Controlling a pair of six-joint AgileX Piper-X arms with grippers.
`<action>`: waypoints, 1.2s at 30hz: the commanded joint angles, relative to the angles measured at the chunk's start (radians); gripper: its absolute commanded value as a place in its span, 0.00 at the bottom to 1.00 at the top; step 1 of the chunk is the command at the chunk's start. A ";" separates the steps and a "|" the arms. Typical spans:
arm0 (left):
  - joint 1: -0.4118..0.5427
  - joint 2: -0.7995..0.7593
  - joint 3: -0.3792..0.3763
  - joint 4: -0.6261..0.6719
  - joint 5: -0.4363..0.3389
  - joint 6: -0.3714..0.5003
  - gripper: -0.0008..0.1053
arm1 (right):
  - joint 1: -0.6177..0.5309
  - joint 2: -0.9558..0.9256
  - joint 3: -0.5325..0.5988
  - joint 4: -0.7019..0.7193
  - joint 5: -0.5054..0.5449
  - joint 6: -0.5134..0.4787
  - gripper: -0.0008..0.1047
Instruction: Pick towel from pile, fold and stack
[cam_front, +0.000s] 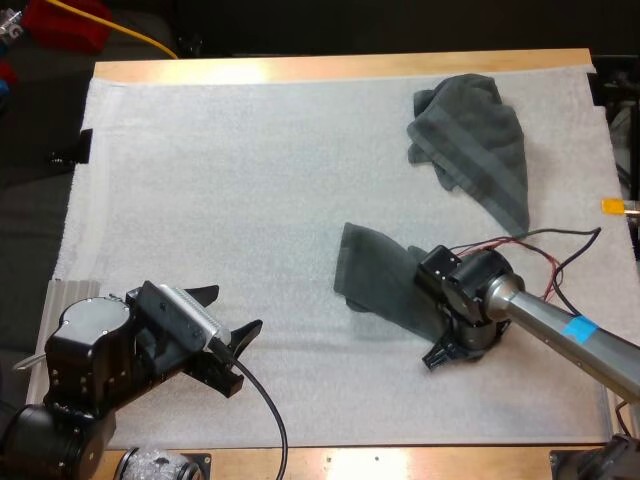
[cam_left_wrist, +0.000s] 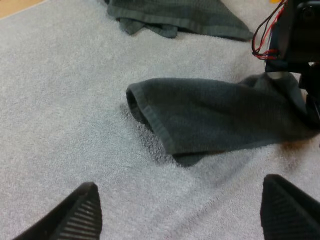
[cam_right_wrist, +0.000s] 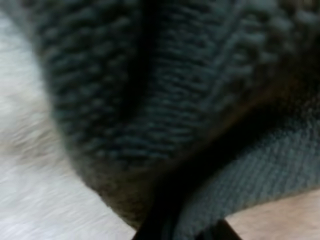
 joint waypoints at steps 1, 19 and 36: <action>-0.003 0.000 0.000 0.000 0.009 0.001 0.61 | 0.004 -0.017 0.002 0.022 -0.050 -0.007 0.02; -0.003 0.045 0.003 -0.031 0.014 0.001 0.61 | 0.143 -0.241 0.002 0.184 -0.570 -0.080 0.02; -0.003 0.045 0.003 -0.031 0.014 0.001 0.61 | 0.143 -0.260 0.004 0.240 -0.492 -0.095 0.17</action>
